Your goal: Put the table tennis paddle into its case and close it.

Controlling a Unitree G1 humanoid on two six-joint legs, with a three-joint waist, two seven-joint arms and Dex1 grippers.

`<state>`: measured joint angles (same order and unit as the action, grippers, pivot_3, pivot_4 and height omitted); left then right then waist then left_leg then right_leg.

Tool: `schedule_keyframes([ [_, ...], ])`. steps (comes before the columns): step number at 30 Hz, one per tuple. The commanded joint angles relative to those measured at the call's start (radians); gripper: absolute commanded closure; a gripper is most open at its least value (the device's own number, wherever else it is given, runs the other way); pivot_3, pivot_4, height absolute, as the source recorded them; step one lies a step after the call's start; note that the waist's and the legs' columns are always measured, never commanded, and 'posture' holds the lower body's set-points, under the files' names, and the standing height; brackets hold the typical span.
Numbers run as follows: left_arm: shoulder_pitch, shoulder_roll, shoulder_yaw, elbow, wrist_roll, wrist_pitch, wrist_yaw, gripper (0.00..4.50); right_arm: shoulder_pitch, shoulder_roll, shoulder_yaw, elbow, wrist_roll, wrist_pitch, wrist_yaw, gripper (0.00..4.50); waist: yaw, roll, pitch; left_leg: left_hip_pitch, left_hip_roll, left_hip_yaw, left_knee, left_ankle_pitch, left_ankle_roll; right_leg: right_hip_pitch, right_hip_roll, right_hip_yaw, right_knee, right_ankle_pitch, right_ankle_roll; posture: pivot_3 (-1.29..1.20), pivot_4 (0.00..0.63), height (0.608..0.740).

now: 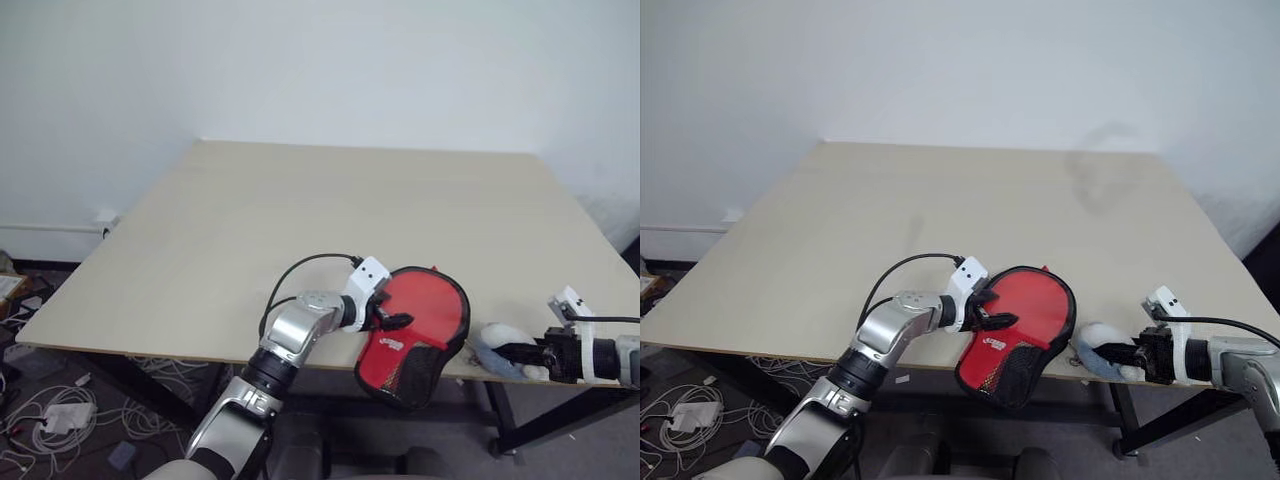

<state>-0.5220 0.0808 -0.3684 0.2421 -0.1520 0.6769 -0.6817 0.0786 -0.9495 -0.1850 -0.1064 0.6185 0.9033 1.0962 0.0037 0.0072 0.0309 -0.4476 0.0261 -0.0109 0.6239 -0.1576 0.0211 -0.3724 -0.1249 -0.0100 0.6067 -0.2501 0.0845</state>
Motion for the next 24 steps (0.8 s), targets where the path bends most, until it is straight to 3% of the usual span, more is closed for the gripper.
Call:
schedule_keyframes([
  [1,0.027,0.016,-0.018,0.061,0.023,0.051,0.010,0.71,0.036,-0.020,-0.011,-0.051,0.015,-0.004,0.026,3.97,0.000,0.000,0.000,0.000,0.000,0.000,0.000,0.000,0.000,0.000,0.000,0.000,0.000,0.000,0.000,0.00,0.000,0.716],
  [24,0.041,0.021,-0.020,0.030,0.001,0.083,0.013,0.71,0.368,-0.060,0.036,-0.236,-0.003,-0.135,0.081,4.04,0.047,-0.003,-0.002,0.001,0.000,-0.003,0.001,-0.015,-0.007,0.002,0.002,-0.002,0.002,-0.001,0.002,0.00,0.000,0.716],
])
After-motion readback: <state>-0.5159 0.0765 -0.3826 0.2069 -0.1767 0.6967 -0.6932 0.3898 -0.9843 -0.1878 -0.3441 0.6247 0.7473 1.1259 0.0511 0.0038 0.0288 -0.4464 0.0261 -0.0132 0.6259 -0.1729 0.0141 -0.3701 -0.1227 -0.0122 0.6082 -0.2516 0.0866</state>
